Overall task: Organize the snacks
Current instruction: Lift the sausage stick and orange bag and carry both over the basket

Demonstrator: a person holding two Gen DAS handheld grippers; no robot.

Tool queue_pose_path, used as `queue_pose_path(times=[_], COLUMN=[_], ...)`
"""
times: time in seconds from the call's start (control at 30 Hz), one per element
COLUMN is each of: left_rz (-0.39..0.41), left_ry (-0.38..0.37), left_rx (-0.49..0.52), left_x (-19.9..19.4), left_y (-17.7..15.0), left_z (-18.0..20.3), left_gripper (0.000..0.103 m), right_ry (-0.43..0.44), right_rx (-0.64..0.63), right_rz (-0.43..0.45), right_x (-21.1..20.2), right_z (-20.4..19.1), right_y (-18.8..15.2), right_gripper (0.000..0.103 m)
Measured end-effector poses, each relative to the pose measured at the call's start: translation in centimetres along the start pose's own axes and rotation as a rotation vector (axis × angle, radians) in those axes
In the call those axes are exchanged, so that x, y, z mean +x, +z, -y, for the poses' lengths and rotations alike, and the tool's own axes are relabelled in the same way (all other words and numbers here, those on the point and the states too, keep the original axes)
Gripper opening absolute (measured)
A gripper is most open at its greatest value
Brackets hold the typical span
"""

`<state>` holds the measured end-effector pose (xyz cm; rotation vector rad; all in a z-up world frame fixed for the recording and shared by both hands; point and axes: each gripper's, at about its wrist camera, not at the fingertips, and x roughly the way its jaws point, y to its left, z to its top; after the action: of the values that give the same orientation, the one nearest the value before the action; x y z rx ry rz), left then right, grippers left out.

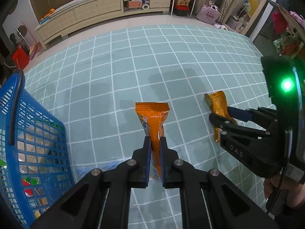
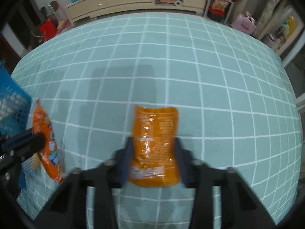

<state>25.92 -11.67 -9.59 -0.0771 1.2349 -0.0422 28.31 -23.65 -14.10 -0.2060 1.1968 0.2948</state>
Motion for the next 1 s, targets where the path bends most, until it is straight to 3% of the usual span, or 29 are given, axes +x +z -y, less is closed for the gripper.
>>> queue_pose_path(times=[0.3,0.47,0.7,1.0], left_rz=[0.013,0.024,0.086,0.176], left_ry=[-0.042,-0.052,-0.066,-0.065], left_rx=[-0.012,-0.025,-0.027,-0.022], left_x=[-0.3,-1.7,-6.7,-14.0], left_y=[-0.2,-0.9,-2.1,-4.3], left_z=[0.0,0.0,0.4,-0.5], left_gripper=[0.006,0.006,0.006,0.006], right_ry=[0.047,0.077,0.103,0.126], right_rx=[-0.014,-0.014,0.001,-0.030], right_rz=[0.041,0.066,0.091,0.194], right_x=[-1.8,-3.8,-7.1,-15.1], right_z=[-0.3,-0.9,-1.6,-4.2], right_y=[-0.7,-0.8,-2.1,-3.5], right_gripper=[0.007,0.007,0.007,0.007])
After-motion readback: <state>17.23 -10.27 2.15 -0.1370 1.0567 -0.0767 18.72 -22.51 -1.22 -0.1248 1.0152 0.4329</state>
